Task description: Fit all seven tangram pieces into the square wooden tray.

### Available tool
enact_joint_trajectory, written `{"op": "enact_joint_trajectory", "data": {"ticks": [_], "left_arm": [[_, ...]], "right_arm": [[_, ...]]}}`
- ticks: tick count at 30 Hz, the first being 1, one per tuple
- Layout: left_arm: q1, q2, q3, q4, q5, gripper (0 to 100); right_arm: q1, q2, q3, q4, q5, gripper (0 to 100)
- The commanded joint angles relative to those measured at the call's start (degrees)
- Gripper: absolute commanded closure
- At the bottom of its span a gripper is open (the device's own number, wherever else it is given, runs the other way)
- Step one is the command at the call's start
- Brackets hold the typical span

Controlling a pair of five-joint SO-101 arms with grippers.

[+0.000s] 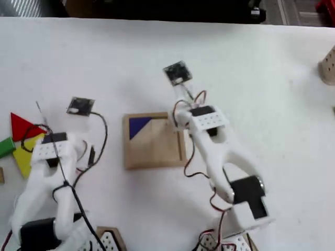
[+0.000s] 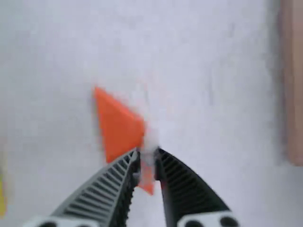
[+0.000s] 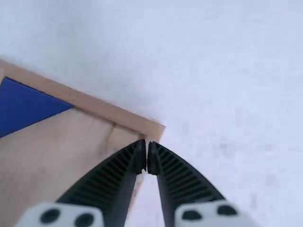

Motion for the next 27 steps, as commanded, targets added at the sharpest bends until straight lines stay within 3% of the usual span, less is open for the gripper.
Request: {"op": "enact_joint_trajectory", "data": {"ticks": [1, 4, 9, 16, 27], "left_arm": [[5.76, -0.04, -3.25, -0.53, 0.79, 95], [6.11, -0.04, -3.52, -0.53, 1.23, 95], [6.11, -1.89, -5.36, -0.62, 7.91, 95], [1.36, -10.86, -1.85, -0.97, 6.95, 95], [0.13, -26.68, 7.12, -1.05, 7.03, 95]], "right_arm": [[5.05, -7.16, -1.58, 4.79, 0.26, 98.1], [6.20, -7.43, -0.26, 4.88, -0.97, 98.1], [7.34, -7.43, 0.97, 5.58, -3.25, 98.1], [7.43, -7.43, 3.96, 0.66, -3.16, 98.1], [9.19, -8.04, 3.78, 1.10, -3.16, 98.1]]}}
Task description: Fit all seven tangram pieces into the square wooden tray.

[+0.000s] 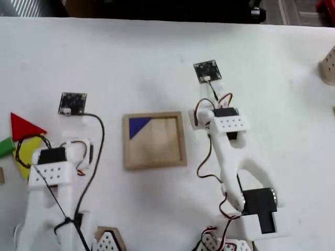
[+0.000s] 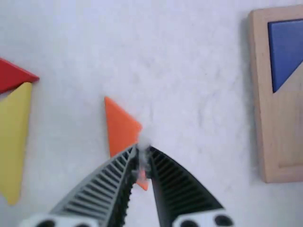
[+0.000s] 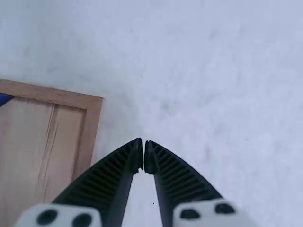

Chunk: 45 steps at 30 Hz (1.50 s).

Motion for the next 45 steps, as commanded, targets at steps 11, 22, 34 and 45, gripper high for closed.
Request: {"op": "enact_joint_trajectory", "data": {"ticks": [11, 22, 34, 45], "left_arm": [[-4.62, -0.57, 0.09, -4.66, 0.53, 89], [-0.84, -0.22, 3.16, -8.18, 4.84, 71], [-0.75, -0.04, 4.13, -10.29, 2.20, 71], [-0.92, 22.20, -9.76, -7.30, 2.11, 71]], "right_arm": [[9.19, -0.57, -2.46, 6.29, 6.51, 98.1], [32.92, -3.74, 11.34, 7.08, 13.45, 98.1], [40.75, -27.74, 40.26, -13.49, 16.00, 97.8], [40.13, -35.56, 46.42, -16.84, 16.09, 97.8]]}}
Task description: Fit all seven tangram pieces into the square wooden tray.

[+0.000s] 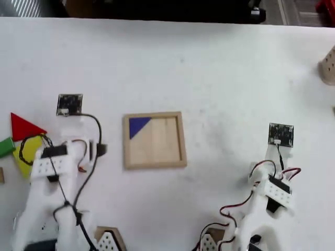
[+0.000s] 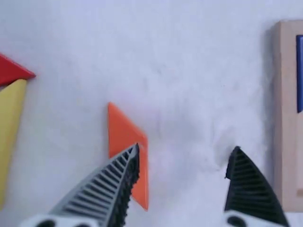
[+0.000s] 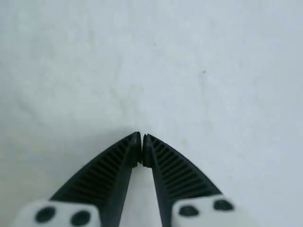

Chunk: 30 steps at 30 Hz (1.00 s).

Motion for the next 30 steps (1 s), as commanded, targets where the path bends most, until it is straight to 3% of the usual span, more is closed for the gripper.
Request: {"op": "enact_joint_trajectory", "data": {"ticks": [1, 5, 9, 15, 30], "left_arm": [[0.48, 14.29, -12.48, 3.96, -0.79, 71], [-0.40, 20.62, -18.29, 7.91, -2.90, 71], [-5.76, 21.14, -19.60, 7.91, -5.36, 71], [-8.40, 21.05, -19.96, 7.47, -3.08, 71], [-8.92, 21.67, -19.87, 7.47, -8.62, 71]], "right_arm": [[-0.22, -1.54, -0.26, -1.19, 0.97, 97.8], [-0.22, -1.54, -0.26, -1.19, 0.97, 97.8], [-0.22, -1.54, -0.26, -1.19, 0.97, 97.8], [-0.57, -1.54, -0.18, -1.45, 0.97, 97.8], [-0.57, -1.54, -0.18, -1.45, 0.97, 97.8]]}}
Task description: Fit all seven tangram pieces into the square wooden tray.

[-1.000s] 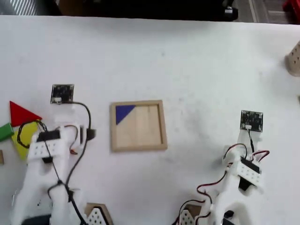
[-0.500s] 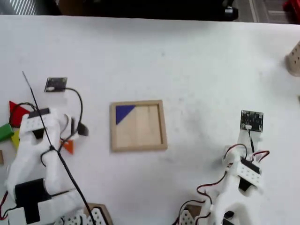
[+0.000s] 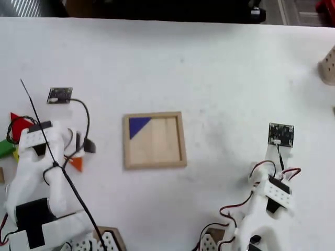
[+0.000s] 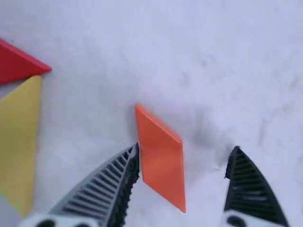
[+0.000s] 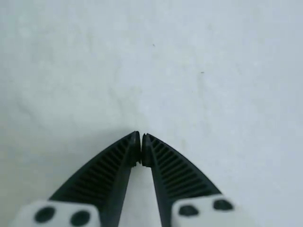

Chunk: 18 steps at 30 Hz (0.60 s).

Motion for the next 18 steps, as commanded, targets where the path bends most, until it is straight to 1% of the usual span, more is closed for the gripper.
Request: {"op": "enact_joint_trajectory", "data": {"ticks": [1, 3, 7, 10, 18], "left_arm": [[-1.45, -0.04, -2.46, -0.26, -2.55, 71], [-1.63, -0.04, -2.11, -1.23, -5.54, 71], [-1.27, 0.31, -2.20, -1.76, -8.53, 74], [-1.27, 3.12, -3.60, -2.46, -9.93, 75], [-1.45, 15.96, -17.05, 7.47, -10.46, 75]], "right_arm": [[-0.57, -1.54, -0.26, -1.01, 0.97, 97.8], [-0.57, -1.54, -0.26, -1.01, 0.97, 97.8], [-0.57, -1.54, -0.26, -1.01, 0.97, 97.8], [-0.57, -1.54, -0.26, -1.01, 0.97, 97.8], [-0.57, -1.54, -0.26, -1.10, 0.97, 97.8]]}}
